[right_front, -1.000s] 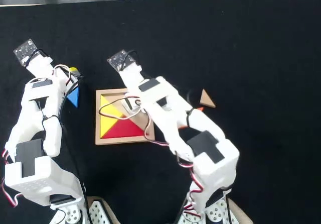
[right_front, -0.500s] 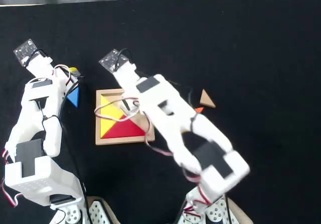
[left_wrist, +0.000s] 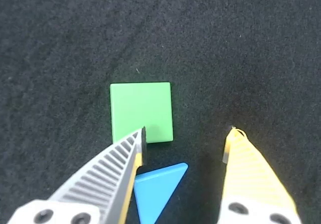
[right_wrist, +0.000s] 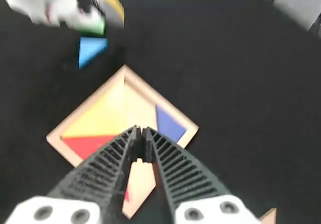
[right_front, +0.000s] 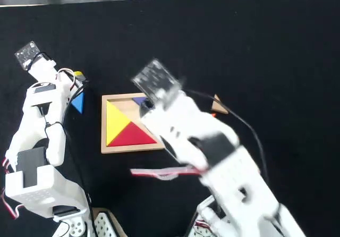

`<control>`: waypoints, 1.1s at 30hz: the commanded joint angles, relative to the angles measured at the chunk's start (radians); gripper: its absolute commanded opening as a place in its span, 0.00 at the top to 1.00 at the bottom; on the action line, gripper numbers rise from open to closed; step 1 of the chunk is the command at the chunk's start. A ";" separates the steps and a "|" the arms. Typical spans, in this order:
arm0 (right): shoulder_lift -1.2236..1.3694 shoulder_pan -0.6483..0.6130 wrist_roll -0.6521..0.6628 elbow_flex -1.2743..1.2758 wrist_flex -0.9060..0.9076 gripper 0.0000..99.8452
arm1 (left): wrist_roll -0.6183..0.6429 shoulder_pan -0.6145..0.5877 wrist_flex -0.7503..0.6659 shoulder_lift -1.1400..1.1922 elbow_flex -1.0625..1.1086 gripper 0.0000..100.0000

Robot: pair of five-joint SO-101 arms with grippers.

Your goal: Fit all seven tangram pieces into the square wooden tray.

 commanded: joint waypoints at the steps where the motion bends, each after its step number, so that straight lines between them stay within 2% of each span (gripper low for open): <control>1: -0.220 -0.018 0.005 0.028 -0.002 0.98 | 0.009 0.013 -0.015 -0.006 -0.054 0.74; 3: -0.302 -0.018 0.005 0.054 0.000 0.98 | 0.009 0.013 -0.015 -0.006 -0.054 0.74; 5: -0.374 -0.018 0.003 0.079 0.005 0.92 | 0.009 0.013 -0.015 -0.006 -0.054 0.74; 7: -0.430 -0.018 -0.011 0.105 0.006 0.81 | 0.009 0.013 -0.015 -0.005 -0.054 0.74; 10: -0.501 -0.018 -0.138 0.162 -0.002 0.59 | 0.009 0.013 -0.015 -0.005 -0.054 0.74; 12: -0.535 -0.025 -0.203 0.183 0.000 0.50 | 0.009 0.013 -0.015 -0.005 -0.054 0.74; 27: -0.572 -0.031 -0.219 0.205 -0.002 0.52 | 0.009 0.013 -0.015 -0.005 -0.056 0.74; 30: -0.565 0.077 -0.222 0.202 -0.008 0.52 | 0.009 0.013 -0.015 -0.005 -0.054 0.74; 33: -0.558 0.262 -0.255 0.242 -0.095 0.56 | 0.009 0.013 -0.015 -0.005 -0.051 0.74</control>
